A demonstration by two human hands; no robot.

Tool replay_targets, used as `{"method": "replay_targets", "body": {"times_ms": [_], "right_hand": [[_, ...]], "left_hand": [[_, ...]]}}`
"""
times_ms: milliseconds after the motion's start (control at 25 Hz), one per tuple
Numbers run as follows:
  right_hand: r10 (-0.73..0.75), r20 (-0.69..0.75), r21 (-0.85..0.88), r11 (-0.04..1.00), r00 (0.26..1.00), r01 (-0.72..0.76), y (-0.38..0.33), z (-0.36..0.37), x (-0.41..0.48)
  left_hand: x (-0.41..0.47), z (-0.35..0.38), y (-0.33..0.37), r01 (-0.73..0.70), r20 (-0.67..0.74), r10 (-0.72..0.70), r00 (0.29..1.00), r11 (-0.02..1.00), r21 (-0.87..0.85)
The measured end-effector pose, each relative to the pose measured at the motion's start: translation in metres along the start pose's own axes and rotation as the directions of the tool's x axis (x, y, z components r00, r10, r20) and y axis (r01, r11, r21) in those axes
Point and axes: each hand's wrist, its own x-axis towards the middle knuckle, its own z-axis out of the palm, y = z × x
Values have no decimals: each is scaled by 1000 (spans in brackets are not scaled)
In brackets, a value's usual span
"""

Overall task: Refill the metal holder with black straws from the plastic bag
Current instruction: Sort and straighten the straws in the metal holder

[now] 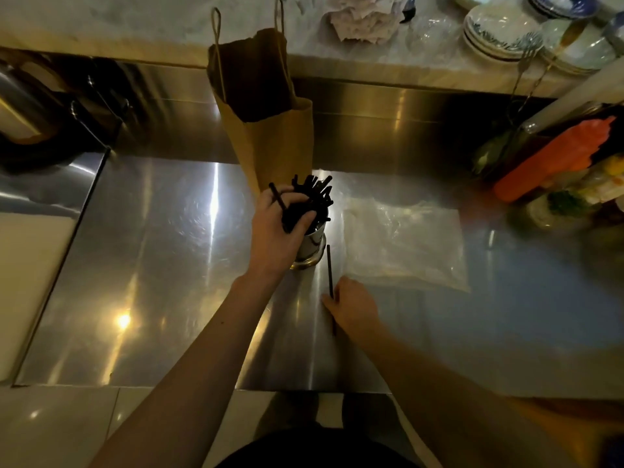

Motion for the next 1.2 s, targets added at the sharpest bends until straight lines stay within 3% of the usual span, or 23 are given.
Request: {"method": "replay_targets", "body": {"times_ms": [120, 200, 320, 400, 480, 560, 680, 840, 920, 1000, 1200], "right_hand": [[2, -49, -97, 995, 999, -7, -8, 7, 5], [-1, -6, -136, 991, 1000, 0, -12, 3, 6], [47, -43, 189, 981, 998, -38, -20, -8, 4], [65, -131, 454, 891, 989, 2, -31, -21, -6], [87, -240, 640, 763, 967, 90, -44, -45, -18], [74, -398, 699, 669, 914, 251, -56, -74, -24], [56, -579, 687, 571, 813, 449, -76, -117, -28], [-58, -690, 598, 516, 722, 613, -92, -145, -31], [-119, -716, 535, 539, 688, 650, -96, -147, -28], [-182, -720, 441, 626, 670, 643, -101, -150, -21], [-386, -417, 217, 837, 823, 502, -109, -146, -2]], "left_hand": [[-3, 0, 1, 4, -8, -4, 1000, 999, -36], [-4, -2, 3, -19, -1, 19, 1000, 999, -34], [0, -6, 8, -21, 1, 21, 1000, 997, -73], [3, -11, 10, -11, -14, 10, 1000, 995, -104], [3, -16, 9, -17, -17, 16, 1000, 994, -111], [-2, -20, 6, 35, 18, -33, 999, 991, -131], [-10, -27, -5, 153, 129, -132, 983, 973, -172], [-24, -24, -20, 172, 179, -147, 973, 976, -134], [-27, -21, -20, 184, 148, -165, 975, 974, -129], [-28, -19, -16, 172, 122, -158, 980, 978, -117], [-39, -14, -10, 159, 98, -147, 984, 978, -132]]}}
